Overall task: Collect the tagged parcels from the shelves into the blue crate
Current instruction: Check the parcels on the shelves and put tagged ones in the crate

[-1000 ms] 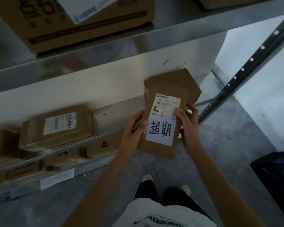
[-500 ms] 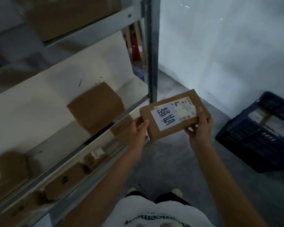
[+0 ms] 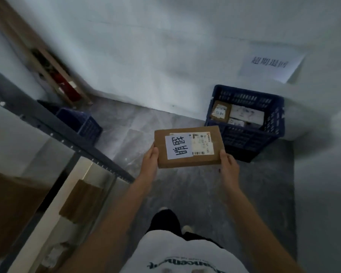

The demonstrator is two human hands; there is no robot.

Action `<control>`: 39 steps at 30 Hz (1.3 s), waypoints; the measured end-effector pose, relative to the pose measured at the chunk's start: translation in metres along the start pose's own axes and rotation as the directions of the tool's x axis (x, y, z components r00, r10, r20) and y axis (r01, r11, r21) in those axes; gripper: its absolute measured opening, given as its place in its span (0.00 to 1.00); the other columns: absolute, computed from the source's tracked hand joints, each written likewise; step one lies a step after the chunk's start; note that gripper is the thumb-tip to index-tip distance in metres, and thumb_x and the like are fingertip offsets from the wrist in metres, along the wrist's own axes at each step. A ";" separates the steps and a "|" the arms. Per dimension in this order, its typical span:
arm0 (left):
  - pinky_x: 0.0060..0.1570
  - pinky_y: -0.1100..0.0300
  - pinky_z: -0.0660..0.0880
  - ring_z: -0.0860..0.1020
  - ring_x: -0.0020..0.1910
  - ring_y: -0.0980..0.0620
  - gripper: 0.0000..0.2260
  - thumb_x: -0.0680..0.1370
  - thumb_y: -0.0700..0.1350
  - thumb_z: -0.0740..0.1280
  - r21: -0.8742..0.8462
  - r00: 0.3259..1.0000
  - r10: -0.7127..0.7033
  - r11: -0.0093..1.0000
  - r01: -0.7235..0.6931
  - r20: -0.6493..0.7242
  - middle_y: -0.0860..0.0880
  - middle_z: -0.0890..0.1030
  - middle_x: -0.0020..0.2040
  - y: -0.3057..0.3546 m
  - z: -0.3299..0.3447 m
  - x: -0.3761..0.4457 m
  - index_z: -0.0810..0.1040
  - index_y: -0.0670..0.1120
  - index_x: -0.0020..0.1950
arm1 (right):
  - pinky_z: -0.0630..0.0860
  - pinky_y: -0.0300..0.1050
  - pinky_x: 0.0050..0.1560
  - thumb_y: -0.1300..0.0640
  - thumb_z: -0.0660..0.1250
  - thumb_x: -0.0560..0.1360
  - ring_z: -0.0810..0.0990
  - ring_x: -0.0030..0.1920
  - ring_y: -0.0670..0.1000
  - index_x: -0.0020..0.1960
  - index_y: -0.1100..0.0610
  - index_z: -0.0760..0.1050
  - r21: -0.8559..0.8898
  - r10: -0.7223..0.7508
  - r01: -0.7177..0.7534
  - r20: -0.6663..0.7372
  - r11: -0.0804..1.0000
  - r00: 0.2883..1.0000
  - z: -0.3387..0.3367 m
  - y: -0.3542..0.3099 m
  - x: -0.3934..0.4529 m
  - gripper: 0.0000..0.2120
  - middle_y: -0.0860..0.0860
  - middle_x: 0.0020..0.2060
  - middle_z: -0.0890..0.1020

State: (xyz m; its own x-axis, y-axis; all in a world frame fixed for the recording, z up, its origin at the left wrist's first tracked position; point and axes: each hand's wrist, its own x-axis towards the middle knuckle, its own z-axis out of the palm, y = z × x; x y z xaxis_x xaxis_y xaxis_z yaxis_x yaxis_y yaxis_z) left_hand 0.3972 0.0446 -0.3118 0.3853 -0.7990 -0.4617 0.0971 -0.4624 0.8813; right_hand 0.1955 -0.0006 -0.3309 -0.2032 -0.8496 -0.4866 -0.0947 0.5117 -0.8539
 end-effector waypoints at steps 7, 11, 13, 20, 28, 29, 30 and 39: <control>0.69 0.54 0.67 0.73 0.64 0.52 0.18 0.84 0.41 0.53 0.139 0.982 -0.018 0.990 -0.009 0.189 0.50 0.76 0.64 0.015 0.062 0.074 0.66 0.49 0.74 | 0.68 0.42 0.56 0.52 0.53 0.84 0.74 0.57 0.49 0.68 0.60 0.72 -0.088 -0.031 0.024 -0.079 0.996 0.996 -0.027 -0.002 0.060 0.19 0.53 0.61 0.78; 0.68 0.55 0.67 0.73 0.65 0.50 0.18 0.84 0.41 0.53 0.217 0.960 -0.045 0.976 -0.017 0.277 0.48 0.75 0.66 0.027 0.102 0.119 0.65 0.48 0.74 | 0.68 0.44 0.58 0.53 0.53 0.84 0.74 0.63 0.55 0.69 0.61 0.71 -0.099 0.032 -0.047 -0.150 0.994 0.988 -0.036 -0.008 0.102 0.19 0.58 0.63 0.76; 0.64 0.59 0.67 0.73 0.63 0.52 0.18 0.84 0.40 0.53 0.243 0.944 -0.076 0.970 -0.004 0.320 0.48 0.75 0.66 0.035 0.121 0.135 0.64 0.48 0.74 | 0.68 0.44 0.57 0.54 0.53 0.84 0.75 0.60 0.54 0.68 0.61 0.72 -0.074 0.069 -0.083 -0.183 0.994 0.981 -0.043 -0.013 0.120 0.18 0.58 0.62 0.77; 0.42 0.79 0.72 0.76 0.49 0.60 0.16 0.84 0.37 0.51 0.292 0.900 -0.116 0.956 -0.012 0.420 0.49 0.75 0.58 0.062 0.187 0.189 0.65 0.45 0.71 | 0.70 0.47 0.56 0.55 0.54 0.84 0.74 0.54 0.51 0.65 0.61 0.74 0.030 0.203 -0.202 -0.250 0.979 0.947 -0.063 -0.023 0.179 0.16 0.56 0.57 0.78; 0.47 0.77 0.70 0.73 0.57 0.54 0.19 0.83 0.35 0.52 0.388 0.903 -0.240 0.917 0.090 0.357 0.44 0.75 0.64 0.061 0.273 0.265 0.65 0.41 0.73 | 0.67 0.43 0.54 0.57 0.55 0.83 0.74 0.54 0.49 0.66 0.58 0.74 0.044 0.272 -0.268 -0.178 0.962 0.946 -0.101 -0.037 0.284 0.15 0.52 0.56 0.78; 0.46 0.78 0.71 0.73 0.57 0.53 0.19 0.83 0.34 0.52 0.398 0.906 -0.256 0.911 0.108 0.338 0.42 0.75 0.65 0.060 0.285 0.274 0.65 0.40 0.74 | 0.68 0.43 0.55 0.57 0.55 0.83 0.74 0.54 0.49 0.66 0.57 0.74 0.038 0.283 -0.280 -0.150 0.959 0.947 -0.107 -0.039 0.302 0.15 0.53 0.57 0.78; 0.47 0.77 0.72 0.73 0.58 0.53 0.19 0.82 0.33 0.52 0.401 0.908 -0.268 0.907 0.127 0.321 0.41 0.74 0.66 0.059 0.297 0.284 0.64 0.40 0.74 | 0.69 0.44 0.56 0.57 0.55 0.83 0.74 0.55 0.49 0.67 0.57 0.73 0.024 0.295 -0.294 -0.122 0.956 0.948 -0.113 -0.042 0.320 0.15 0.54 0.59 0.78; 0.48 0.72 0.73 0.72 0.64 0.49 0.21 0.80 0.31 0.55 0.376 0.912 -0.340 0.895 0.239 0.229 0.44 0.74 0.66 0.045 0.392 0.391 0.65 0.43 0.73 | 0.69 0.46 0.64 0.56 0.55 0.84 0.73 0.62 0.50 0.72 0.53 0.68 -0.084 0.368 -0.364 0.047 0.928 0.928 -0.140 -0.049 0.489 0.18 0.51 0.65 0.75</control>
State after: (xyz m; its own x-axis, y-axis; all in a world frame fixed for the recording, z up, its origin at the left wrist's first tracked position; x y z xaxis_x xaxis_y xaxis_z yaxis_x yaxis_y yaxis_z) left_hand 0.1928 -0.4392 -0.4918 0.1088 -0.6599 -0.7435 -0.1663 -0.7495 0.6408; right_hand -0.0358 -0.4230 -0.5009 -0.1782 -0.6063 -0.7750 -0.0963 0.7946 -0.5995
